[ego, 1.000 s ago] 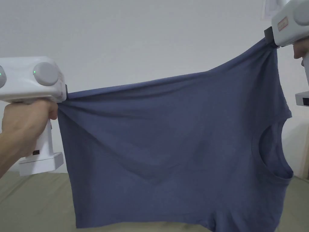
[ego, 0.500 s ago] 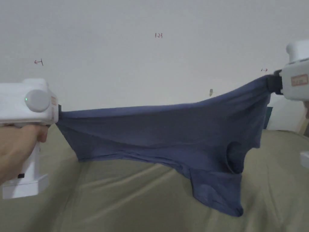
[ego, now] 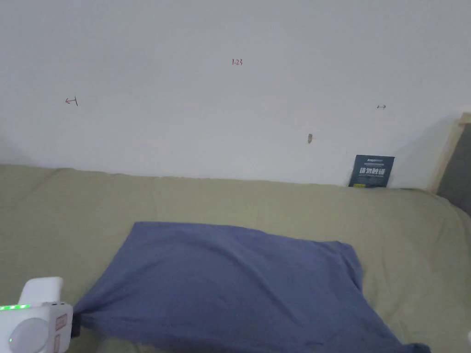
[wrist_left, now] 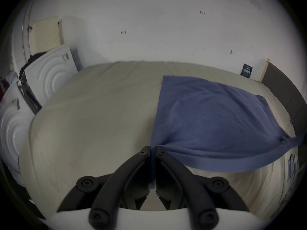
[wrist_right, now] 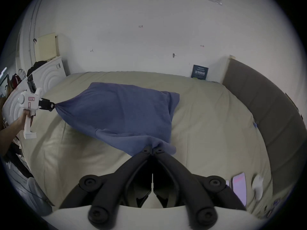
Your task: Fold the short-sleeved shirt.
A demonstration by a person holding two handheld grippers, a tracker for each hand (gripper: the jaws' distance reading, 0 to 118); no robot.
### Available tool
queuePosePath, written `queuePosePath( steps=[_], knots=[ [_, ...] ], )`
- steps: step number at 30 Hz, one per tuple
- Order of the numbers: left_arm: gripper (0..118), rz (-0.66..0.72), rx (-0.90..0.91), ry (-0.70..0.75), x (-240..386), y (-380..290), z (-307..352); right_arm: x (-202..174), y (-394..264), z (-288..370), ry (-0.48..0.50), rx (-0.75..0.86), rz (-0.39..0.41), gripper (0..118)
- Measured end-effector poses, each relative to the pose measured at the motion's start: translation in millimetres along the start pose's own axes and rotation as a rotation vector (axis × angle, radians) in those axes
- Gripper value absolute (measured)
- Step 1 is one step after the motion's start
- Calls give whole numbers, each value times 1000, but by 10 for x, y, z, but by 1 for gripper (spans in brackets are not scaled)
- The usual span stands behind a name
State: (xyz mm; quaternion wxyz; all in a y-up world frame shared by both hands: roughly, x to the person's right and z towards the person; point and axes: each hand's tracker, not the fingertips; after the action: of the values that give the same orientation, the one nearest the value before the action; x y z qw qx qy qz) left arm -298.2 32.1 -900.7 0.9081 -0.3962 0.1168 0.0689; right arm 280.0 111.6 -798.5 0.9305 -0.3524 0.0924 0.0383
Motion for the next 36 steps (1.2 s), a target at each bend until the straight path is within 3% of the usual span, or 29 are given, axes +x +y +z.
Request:
queuePosePath(
  steps=[2, 3, 16, 24, 36],
  knots=[
    [2, 38, -7, -5, -149, -190, 154, -119, -208, 195, 31, -25, 23, 1],
    [2, 34, -14, -4, -201, -282, 242, -179, -296, 283, -5, -12, 29, 1],
    [3, 91, -80, -45, -682, -1649, 1422, -216, -1246, 1178, 46, -29, -81, 1],
    [3, 117, -121, -30, -849, -2065, 1523, -158, -1750, 1065, 62, -149, -75, 1],
    [3, 141, -140, -45, -847, -2118, 1464, -84, -2061, 717, 55, -227, -112, 1]
  ],
)
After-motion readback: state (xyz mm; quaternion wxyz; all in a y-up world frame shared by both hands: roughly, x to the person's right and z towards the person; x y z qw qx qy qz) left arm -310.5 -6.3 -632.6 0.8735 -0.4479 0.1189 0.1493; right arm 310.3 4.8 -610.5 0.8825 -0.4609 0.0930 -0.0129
